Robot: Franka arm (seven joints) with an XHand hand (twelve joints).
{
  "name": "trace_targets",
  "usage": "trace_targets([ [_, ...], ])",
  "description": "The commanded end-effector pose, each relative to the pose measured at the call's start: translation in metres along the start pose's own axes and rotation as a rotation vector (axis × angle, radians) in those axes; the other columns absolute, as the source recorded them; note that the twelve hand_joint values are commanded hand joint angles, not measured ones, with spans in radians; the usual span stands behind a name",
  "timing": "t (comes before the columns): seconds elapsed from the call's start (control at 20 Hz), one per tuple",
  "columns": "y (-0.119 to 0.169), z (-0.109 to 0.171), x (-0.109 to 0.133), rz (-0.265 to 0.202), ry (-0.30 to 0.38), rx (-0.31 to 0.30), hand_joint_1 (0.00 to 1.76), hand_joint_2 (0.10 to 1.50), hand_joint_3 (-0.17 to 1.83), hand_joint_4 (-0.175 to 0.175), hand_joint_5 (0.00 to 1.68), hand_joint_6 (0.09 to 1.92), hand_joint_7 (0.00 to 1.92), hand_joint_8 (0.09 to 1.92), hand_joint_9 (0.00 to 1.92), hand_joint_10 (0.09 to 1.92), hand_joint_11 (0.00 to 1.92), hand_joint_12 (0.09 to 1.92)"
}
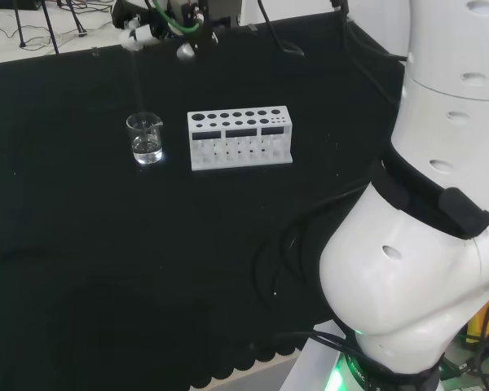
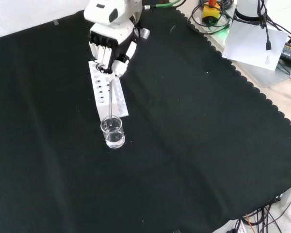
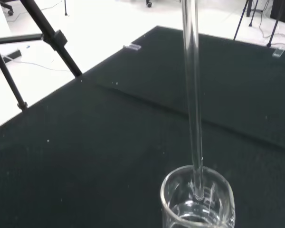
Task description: Put the glass rod back on the white test tube rack.
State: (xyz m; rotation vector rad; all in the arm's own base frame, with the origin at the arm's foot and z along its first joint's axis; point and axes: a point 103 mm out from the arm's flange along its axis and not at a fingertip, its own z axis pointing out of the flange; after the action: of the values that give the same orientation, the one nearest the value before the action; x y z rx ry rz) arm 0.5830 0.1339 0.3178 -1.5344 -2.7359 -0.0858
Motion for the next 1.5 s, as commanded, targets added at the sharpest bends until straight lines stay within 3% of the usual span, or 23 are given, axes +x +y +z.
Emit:
trace_targets([
  [0.05, -0.018, -0.041, 0.001, 0.014, -0.015, -0.035, 1.28, 1.11, 0.0, -0.175, 1.04, 0.61, 0.99, 1.32, 1.61, 0.95, 1.65, 0.9],
  [0.4, -0.043, -0.063, -0.022, 0.065, -0.02, -0.045, 1.28, 1.11, 0.0, -0.175, 1.04, 0.61, 0.99, 1.32, 1.61, 0.95, 1.65, 0.9],
  [1.05, -0.087, -0.06, -0.085, 0.196, -0.018, -0.021, 1.28, 1.11, 0.0, -0.175, 1.04, 0.6, 0.99, 1.32, 1.61, 0.95, 1.65, 0.9],
  [1.5, -0.105, -0.048, -0.099, 0.229, -0.017, -0.007, 1.28, 1.11, 0.0, -0.175, 1.04, 0.6, 0.99, 1.32, 1.61, 0.95, 1.65, 0.9],
])
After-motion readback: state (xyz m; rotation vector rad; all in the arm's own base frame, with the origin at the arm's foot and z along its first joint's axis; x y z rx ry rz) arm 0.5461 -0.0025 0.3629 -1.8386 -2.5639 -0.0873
